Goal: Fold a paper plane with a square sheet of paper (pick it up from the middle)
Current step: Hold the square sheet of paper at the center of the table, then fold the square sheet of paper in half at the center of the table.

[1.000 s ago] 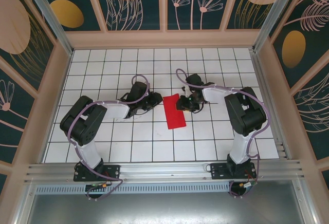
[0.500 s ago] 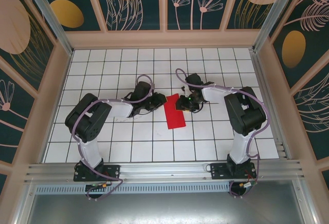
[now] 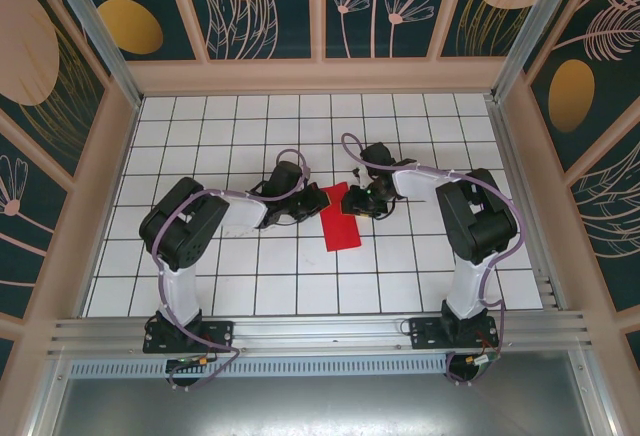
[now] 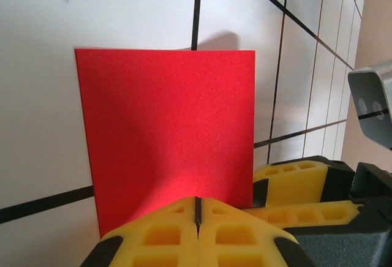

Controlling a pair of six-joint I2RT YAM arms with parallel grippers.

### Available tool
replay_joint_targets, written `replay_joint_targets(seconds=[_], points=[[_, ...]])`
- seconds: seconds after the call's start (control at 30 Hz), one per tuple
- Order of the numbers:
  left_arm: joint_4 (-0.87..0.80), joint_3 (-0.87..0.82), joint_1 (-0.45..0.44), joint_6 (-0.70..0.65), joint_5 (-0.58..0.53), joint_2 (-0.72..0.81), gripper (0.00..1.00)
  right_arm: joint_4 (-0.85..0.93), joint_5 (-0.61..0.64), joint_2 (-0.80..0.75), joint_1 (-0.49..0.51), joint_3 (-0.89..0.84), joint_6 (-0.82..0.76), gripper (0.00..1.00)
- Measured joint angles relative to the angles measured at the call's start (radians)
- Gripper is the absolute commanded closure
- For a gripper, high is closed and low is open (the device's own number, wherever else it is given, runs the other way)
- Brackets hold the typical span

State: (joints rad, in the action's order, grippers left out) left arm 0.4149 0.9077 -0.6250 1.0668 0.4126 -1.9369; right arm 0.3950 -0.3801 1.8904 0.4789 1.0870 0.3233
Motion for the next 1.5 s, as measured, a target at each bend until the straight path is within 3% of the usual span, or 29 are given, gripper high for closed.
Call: replay_joint_targets(seconds=[0.53,0.87,0.97,1.1,1.17,1.5], points=[[-0.097,0.042,-0.006,-0.027,-0.012,-0.033,1.00,-0.003,0.005,-0.014,0.008,0.000,0.015,0.55],[-0.101,0.042,-0.009,-0.045,-0.027,-0.033,1.00,-0.040,0.093,-0.163,0.013,-0.035,0.101,0.51],[-0.101,0.042,-0.010,-0.050,-0.028,-0.034,1.00,-0.075,0.103,-0.247,0.011,-0.045,0.130,0.59],[-0.101,0.042,-0.010,-0.054,-0.028,-0.035,1.00,-0.145,0.060,-0.281,0.012,-0.056,0.164,0.91],[-0.101,0.042,-0.010,-0.057,-0.028,-0.036,1.00,-0.172,0.032,-0.255,0.012,-0.056,0.167,1.00],[-0.105,0.043,-0.010,-0.057,-0.030,-0.037,1.00,-0.242,-0.078,-0.061,0.015,-0.058,0.173,1.00]])
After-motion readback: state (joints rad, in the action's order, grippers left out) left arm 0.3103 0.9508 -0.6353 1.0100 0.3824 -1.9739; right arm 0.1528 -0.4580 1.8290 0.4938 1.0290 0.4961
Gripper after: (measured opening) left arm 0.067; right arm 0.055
